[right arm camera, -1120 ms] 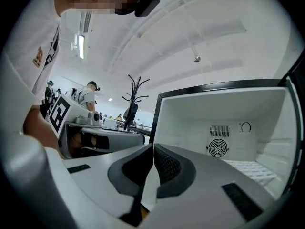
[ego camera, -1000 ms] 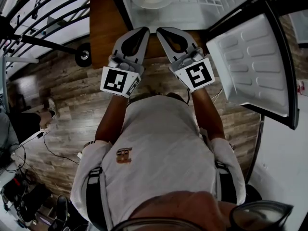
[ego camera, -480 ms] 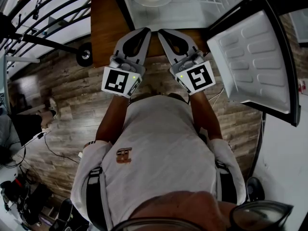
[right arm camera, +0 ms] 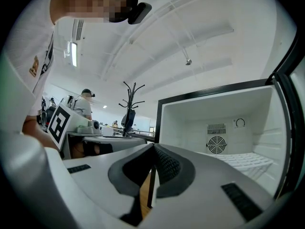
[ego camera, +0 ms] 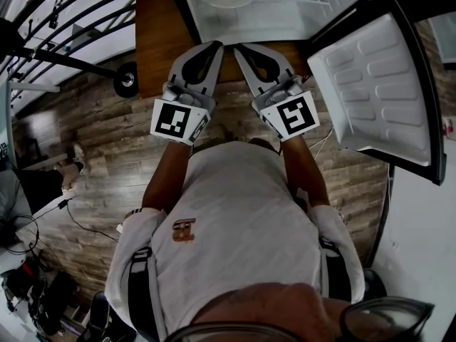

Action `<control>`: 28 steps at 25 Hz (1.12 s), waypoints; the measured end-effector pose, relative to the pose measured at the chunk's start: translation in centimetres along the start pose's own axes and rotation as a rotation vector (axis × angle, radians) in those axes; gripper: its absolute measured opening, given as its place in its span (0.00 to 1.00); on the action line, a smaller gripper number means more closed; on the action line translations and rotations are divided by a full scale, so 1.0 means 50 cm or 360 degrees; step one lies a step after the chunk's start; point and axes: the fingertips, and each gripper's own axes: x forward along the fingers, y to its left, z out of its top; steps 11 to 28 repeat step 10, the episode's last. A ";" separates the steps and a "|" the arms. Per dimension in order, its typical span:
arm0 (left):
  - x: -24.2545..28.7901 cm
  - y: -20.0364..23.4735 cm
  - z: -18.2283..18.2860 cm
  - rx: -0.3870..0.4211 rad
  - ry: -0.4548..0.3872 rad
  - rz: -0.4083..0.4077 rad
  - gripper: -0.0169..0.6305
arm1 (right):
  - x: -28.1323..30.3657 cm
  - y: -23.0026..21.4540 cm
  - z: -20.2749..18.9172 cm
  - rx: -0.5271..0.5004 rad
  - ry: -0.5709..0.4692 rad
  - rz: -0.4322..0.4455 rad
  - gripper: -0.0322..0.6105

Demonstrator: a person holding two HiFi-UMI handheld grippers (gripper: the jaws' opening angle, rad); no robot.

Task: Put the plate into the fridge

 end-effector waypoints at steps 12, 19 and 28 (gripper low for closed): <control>-0.013 -0.001 0.006 0.0007 -0.0001 -0.0002 0.06 | 0.000 0.013 0.004 -0.0014 0.0014 0.0011 0.10; -0.013 -0.001 0.006 0.0007 -0.0001 -0.0002 0.06 | 0.000 0.013 0.004 -0.0014 0.0014 0.0011 0.10; -0.013 -0.001 0.006 0.0007 -0.0001 -0.0002 0.06 | 0.000 0.013 0.004 -0.0014 0.0014 0.0011 0.10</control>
